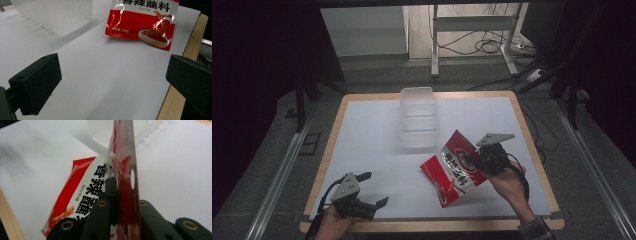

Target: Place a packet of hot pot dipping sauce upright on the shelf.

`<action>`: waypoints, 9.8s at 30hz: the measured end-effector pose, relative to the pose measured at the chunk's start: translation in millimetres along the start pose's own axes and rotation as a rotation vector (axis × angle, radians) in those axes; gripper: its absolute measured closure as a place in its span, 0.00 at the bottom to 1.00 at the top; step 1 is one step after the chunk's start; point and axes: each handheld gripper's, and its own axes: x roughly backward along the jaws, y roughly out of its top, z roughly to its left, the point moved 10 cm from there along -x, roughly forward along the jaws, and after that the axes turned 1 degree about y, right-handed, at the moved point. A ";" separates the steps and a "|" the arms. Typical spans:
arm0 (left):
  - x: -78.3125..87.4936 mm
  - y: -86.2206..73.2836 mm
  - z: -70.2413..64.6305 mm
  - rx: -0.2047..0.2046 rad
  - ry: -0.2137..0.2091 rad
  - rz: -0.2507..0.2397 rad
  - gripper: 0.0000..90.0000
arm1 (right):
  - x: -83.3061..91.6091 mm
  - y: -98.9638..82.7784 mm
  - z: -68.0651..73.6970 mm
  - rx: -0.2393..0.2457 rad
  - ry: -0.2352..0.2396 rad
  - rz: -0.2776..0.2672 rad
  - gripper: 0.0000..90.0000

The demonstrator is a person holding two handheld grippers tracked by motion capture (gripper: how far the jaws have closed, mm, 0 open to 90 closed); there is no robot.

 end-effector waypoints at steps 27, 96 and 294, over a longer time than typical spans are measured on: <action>0.3 0.1 0.6 0.002 0.000 -0.001 0.00 | 47.1 72.0 -25.8 0.067 -0.077 -0.024 0.97; 1.8 0.2 1.5 0.009 -0.002 -0.005 0.00 | -83.9 201.4 6.1 0.230 0.051 0.024 0.97; 1.6 -0.4 -0.1 0.005 -0.007 0.000 0.00 | -16.2 12.9 -20.8 0.100 -0.063 -0.124 0.02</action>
